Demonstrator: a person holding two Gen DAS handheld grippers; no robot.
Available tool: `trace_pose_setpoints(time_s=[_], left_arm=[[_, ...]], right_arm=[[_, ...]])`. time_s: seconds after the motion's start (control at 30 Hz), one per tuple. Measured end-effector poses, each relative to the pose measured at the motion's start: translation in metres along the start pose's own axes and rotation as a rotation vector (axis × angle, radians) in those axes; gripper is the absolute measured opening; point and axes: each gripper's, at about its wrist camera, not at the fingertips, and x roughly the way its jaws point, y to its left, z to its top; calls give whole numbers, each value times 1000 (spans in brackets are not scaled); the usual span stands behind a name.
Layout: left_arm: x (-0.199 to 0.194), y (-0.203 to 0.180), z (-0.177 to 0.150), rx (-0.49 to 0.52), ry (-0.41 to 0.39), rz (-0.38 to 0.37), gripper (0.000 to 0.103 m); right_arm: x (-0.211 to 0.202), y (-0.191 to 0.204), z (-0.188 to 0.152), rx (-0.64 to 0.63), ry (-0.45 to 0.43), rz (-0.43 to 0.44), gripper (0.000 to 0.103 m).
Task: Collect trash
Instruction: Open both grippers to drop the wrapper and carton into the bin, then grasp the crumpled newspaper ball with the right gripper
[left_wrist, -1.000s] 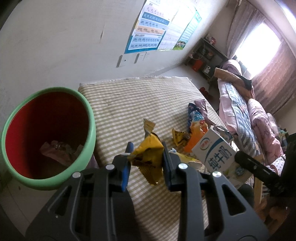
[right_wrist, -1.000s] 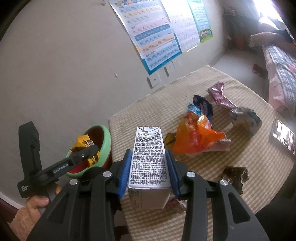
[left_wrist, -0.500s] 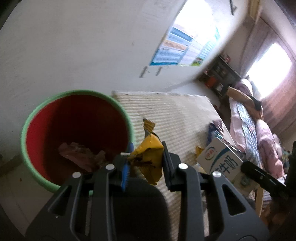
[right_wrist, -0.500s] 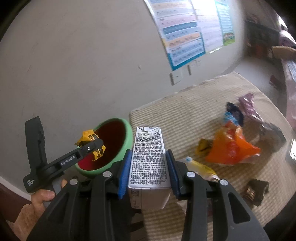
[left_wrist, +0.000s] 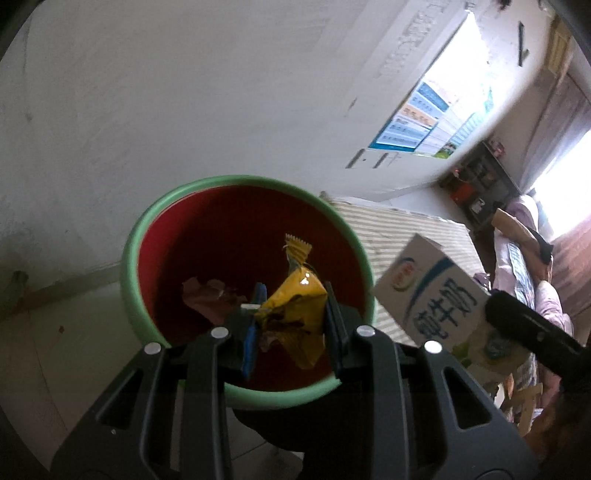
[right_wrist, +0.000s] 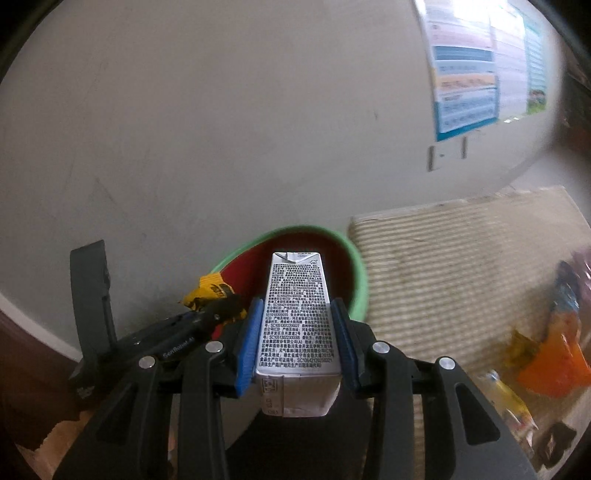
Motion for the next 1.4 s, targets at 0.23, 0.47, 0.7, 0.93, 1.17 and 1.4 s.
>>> trace_pose_setpoints(time_s=[0.23,0.47,0.7,0.93,1.17,1.4], left_arm=[[9,14,2,-34,19,30,32],[9,19,-1,-48,24,39,46],[8,10,-2,-28,20,49,47],[5,-13,-3,4,16,26,47],[5,-62,-15,101,37,-35,51],[12,-118,-36,185,94,-102,54]], right_arm=[[41,13,8,-37,72,-10,37],[53,10,9,-9,104,-9,39],[36,2,7,43,78,-4,42],[-7,-21,-10,85,25,-46,53],[-67,-73,-38,165,-52,-147,62],[-106,-144,-91,320,-32,-281,70]])
